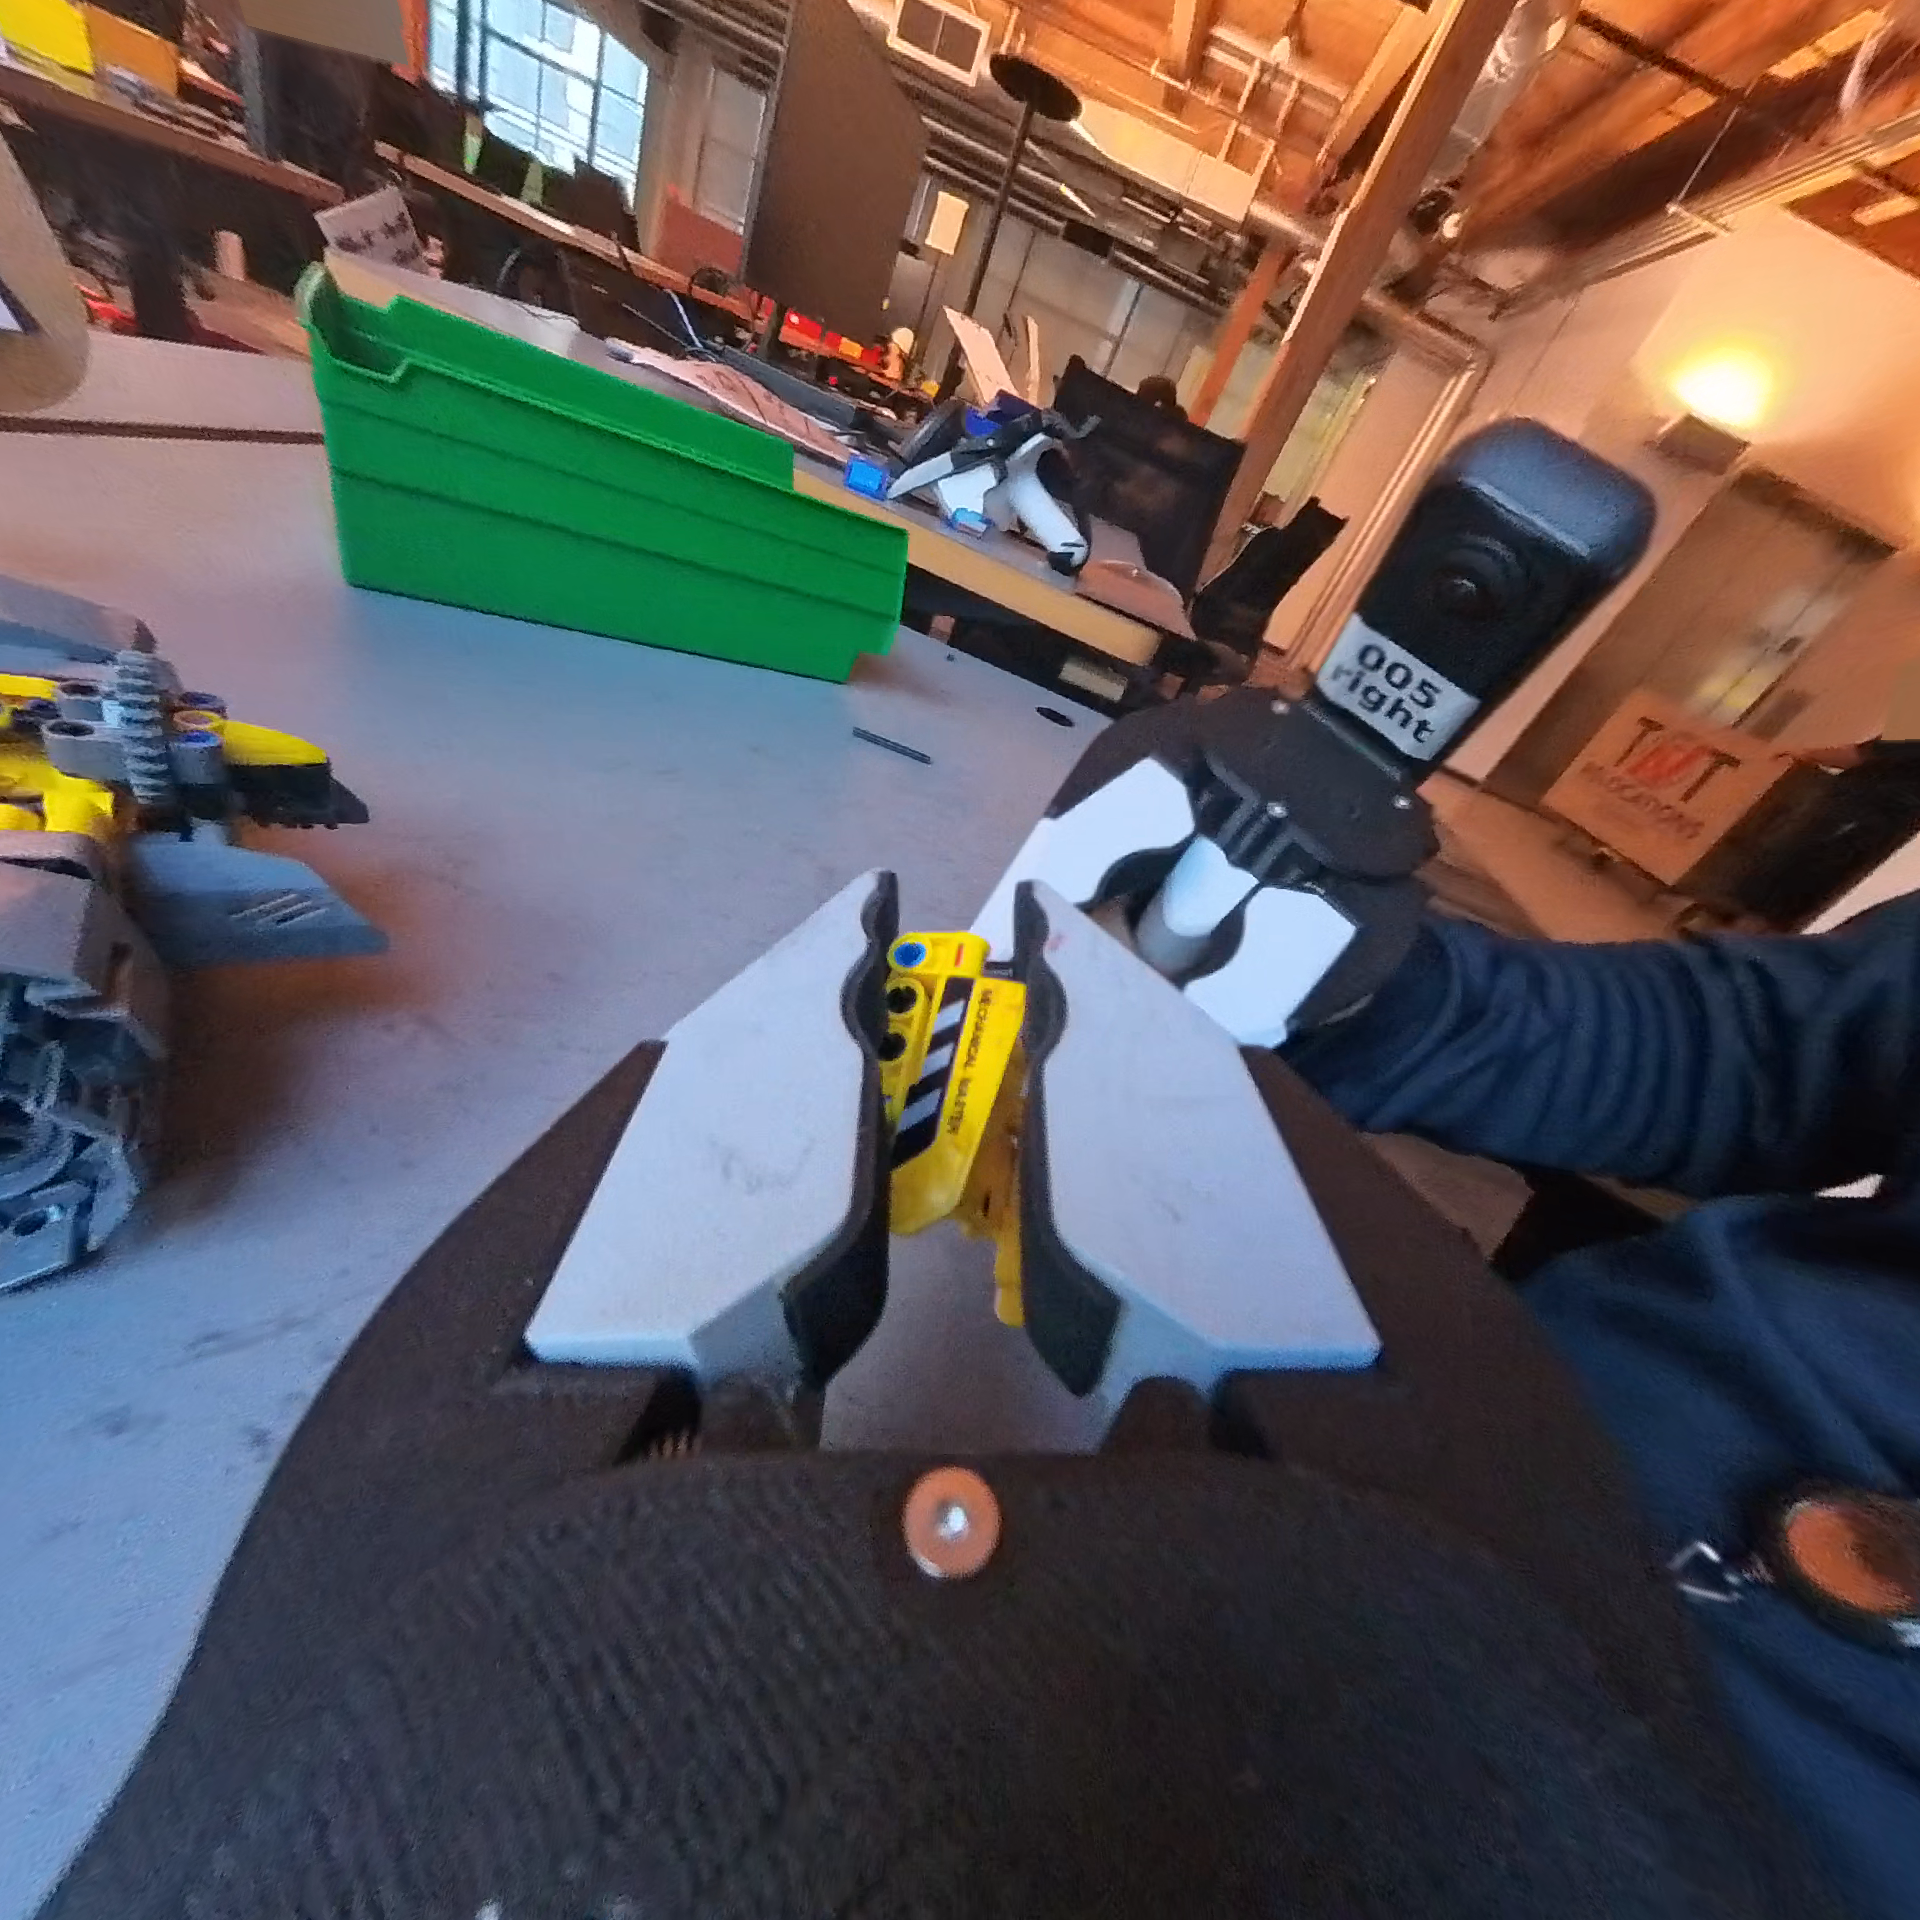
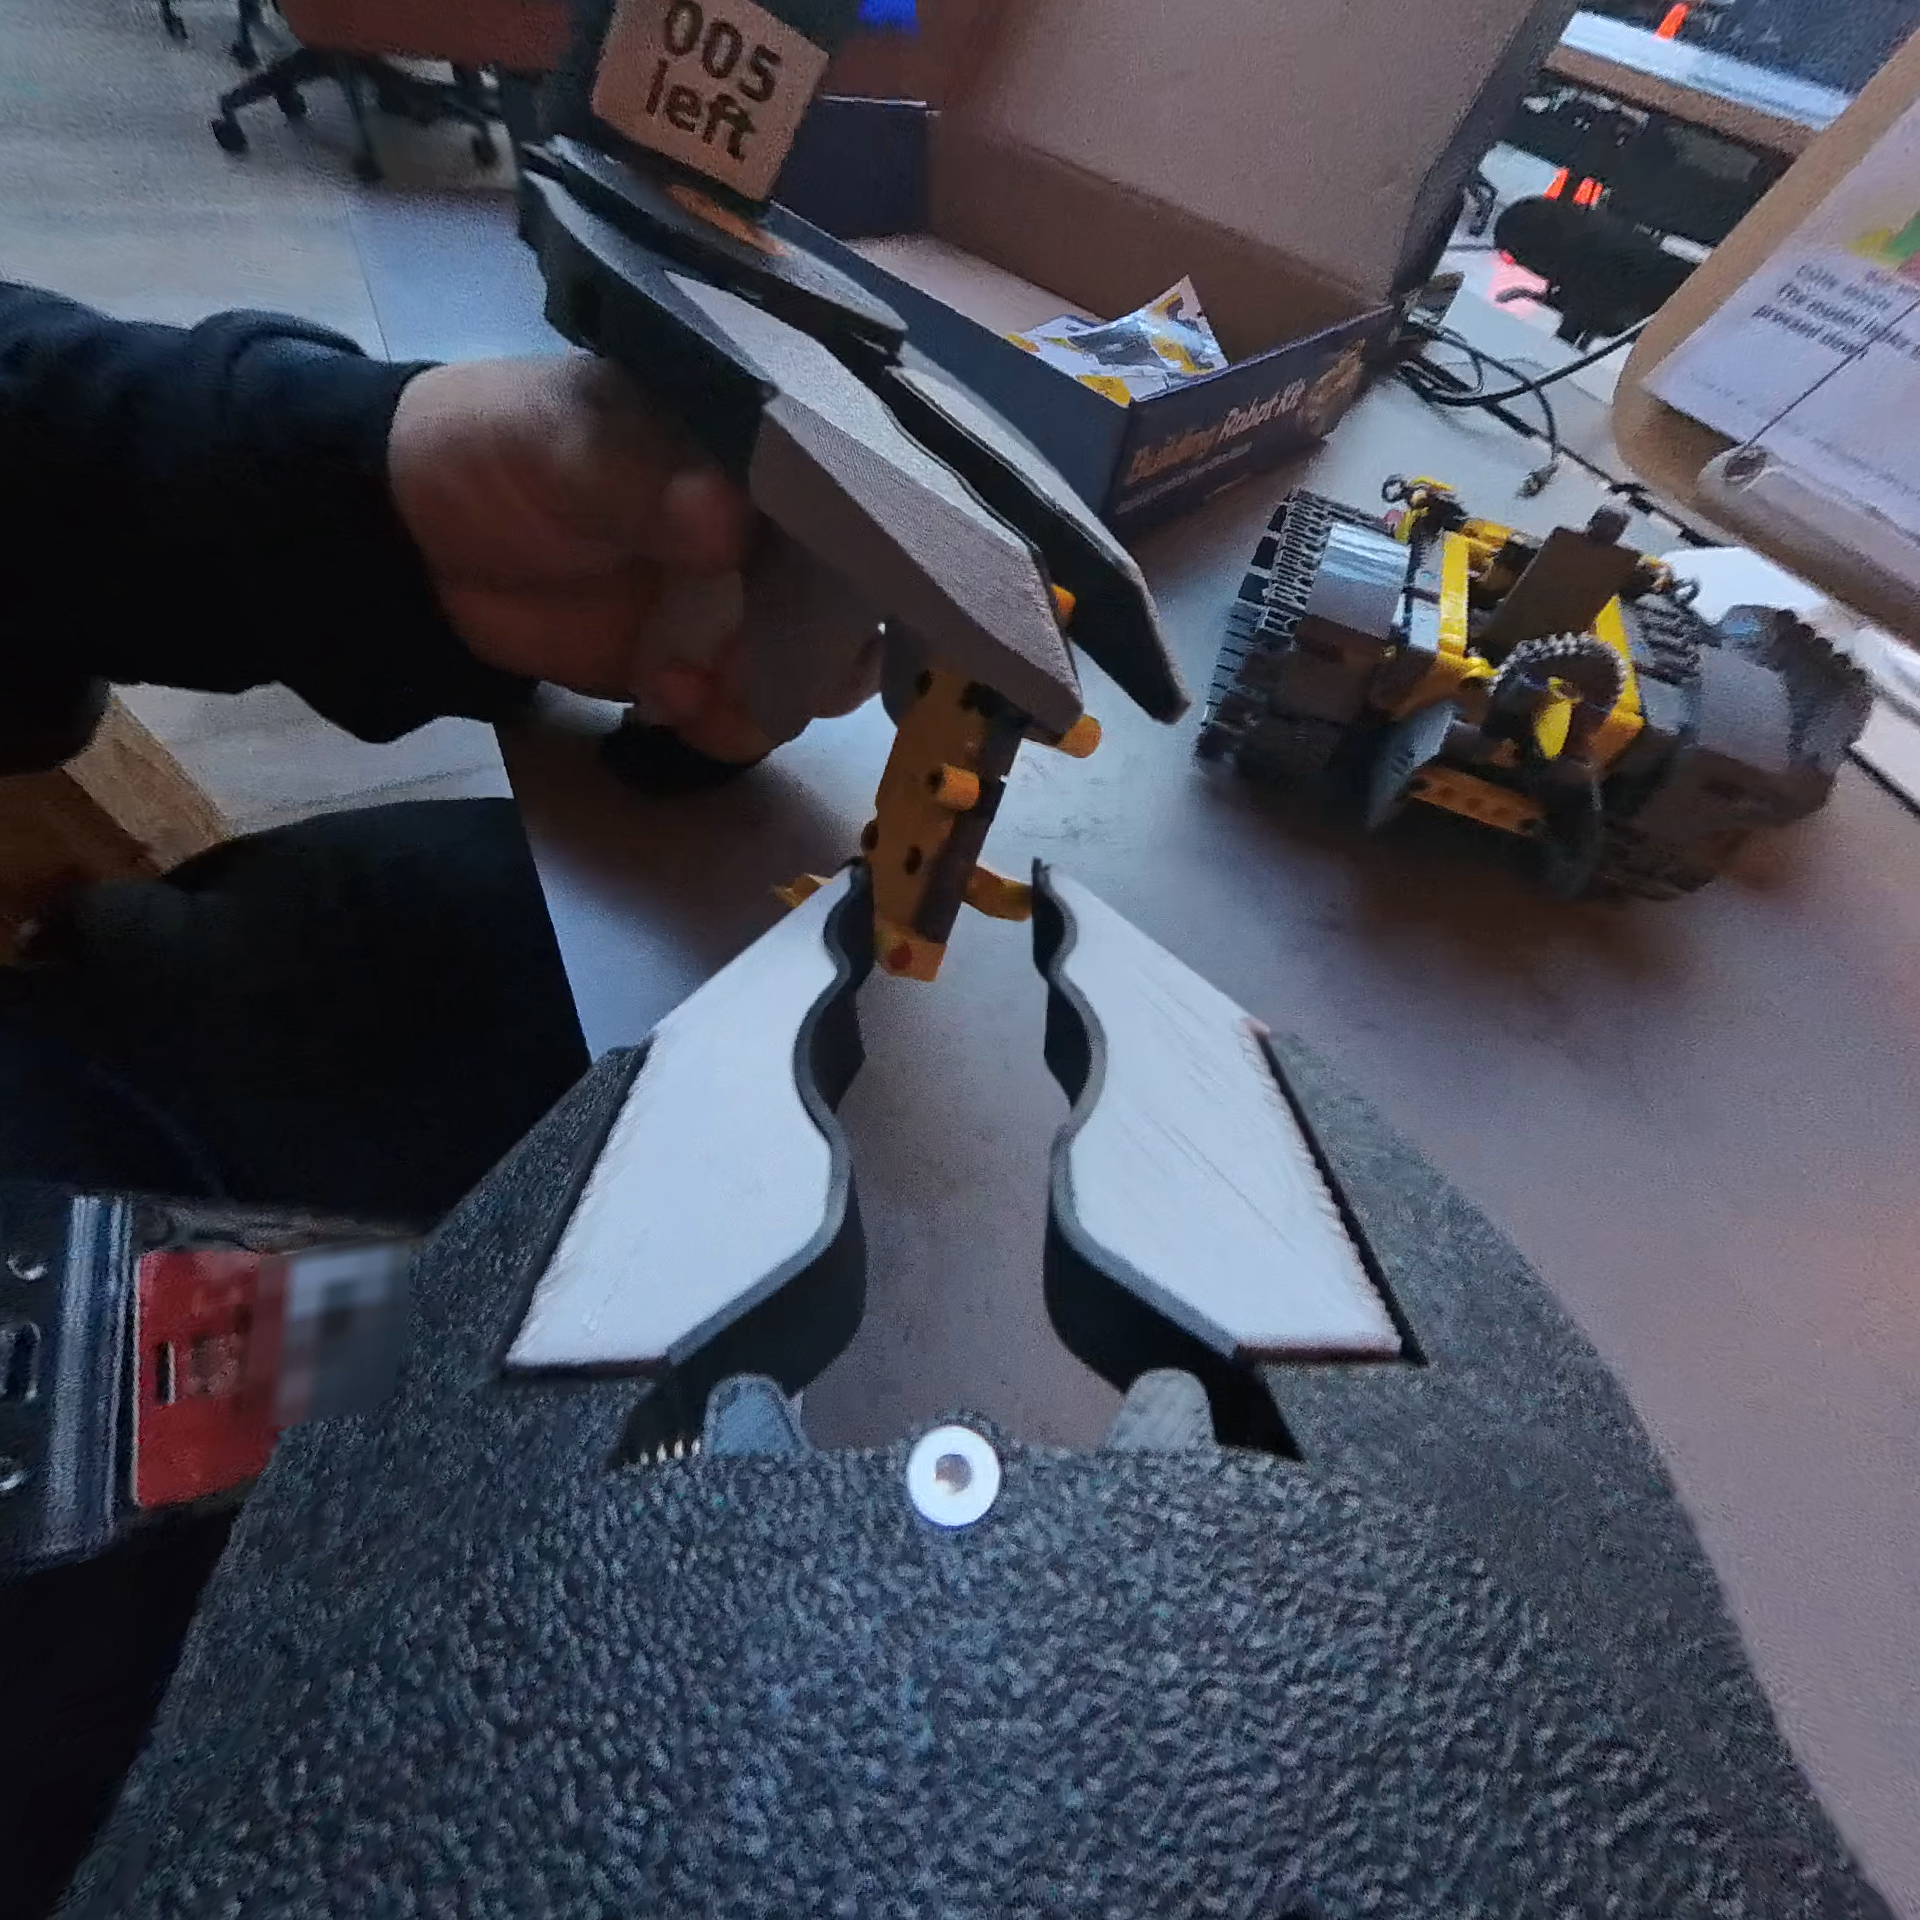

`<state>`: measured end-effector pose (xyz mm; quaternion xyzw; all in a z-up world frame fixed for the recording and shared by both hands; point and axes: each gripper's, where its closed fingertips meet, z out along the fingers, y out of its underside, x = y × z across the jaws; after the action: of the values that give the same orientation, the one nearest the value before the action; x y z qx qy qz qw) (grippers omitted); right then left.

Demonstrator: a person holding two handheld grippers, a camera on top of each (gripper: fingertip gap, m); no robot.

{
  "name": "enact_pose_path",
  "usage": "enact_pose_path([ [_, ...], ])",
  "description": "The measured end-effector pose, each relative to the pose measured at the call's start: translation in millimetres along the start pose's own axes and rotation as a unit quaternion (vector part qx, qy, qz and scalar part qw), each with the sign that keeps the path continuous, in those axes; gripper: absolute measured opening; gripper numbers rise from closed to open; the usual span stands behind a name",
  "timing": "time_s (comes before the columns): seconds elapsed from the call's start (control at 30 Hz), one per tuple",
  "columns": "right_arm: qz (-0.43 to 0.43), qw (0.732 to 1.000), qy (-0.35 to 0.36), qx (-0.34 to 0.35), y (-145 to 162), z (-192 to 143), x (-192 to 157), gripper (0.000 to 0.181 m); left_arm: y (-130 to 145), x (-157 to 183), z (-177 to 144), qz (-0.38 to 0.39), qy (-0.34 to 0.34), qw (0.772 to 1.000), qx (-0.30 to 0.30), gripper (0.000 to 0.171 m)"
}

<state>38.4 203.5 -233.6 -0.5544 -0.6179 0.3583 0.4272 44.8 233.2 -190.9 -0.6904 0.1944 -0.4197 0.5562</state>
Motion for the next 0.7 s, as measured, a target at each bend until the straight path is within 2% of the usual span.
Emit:
enact_pose_path([
  [0.07,0.024,1.000,-0.001,-0.003,1.5,2.1,4.0,0.019,2.4,0.8,0.9,0.014,-0.008,1.000,-0.008,0.020],
  [0.17,0.073,0.997,-0.027,0.006,-0.4,2.0,6.2,0.019,0.5,2.3,0.0,0.014,-0.003,1.000,-0.001,0.020],
  [0.27,0.077,0.996,-0.030,0.042,-10.3,-5.6,8.6,0.023,-0.2,5.4,-2.4,0.016,0.012,1.000,0.000,0.020],
  [0.33,0.094,0.995,-0.019,0.033,-6.3,-6.7,15.2,0.024,-5.9,10.1,-5.6,0.058,0.012,0.998,0.020,0.020],
  [0.37,0.112,0.993,-0.011,0.022,-2.4,-6.3,20.6,0.027,-10.0,11.7,-7.5,0.108,-0.003,0.994,0.036,0.020],
  [0.43,0.140,0.990,0.017,0.022,0.6,-9.6,31.6,0.026,-10.5,22.2,-8.3,0.252,-0.024,0.966,0.049,0.020],
  [0.5,0.169,0.984,0.016,0.047,-4.1,-16.2,32.9,0.024,3.4,25.2,-4.6,0.366,-0.046,0.929,0.018,0.020],
  [0.6,0.246,0.960,-0.089,0.097,-17.9,-23.8,8.9,0.008,17.9,31.9,-0.5,0.448,-0.053,0.893,-0.004,0.020],
  [0.63,0.270,0.949,-0.124,0.103,-18.8,-25.1,1.3,0.007,21.7,34.1,0.9,0.462,-0.051,0.885,-0.009,0.020],
  [0.7,0.311,0.933,-0.153,0.101,-12.0,-23.6,-3.4,0.018,32.1,37.4,4.3,0.484,-0.040,0.874,-0.032,0.019],
])
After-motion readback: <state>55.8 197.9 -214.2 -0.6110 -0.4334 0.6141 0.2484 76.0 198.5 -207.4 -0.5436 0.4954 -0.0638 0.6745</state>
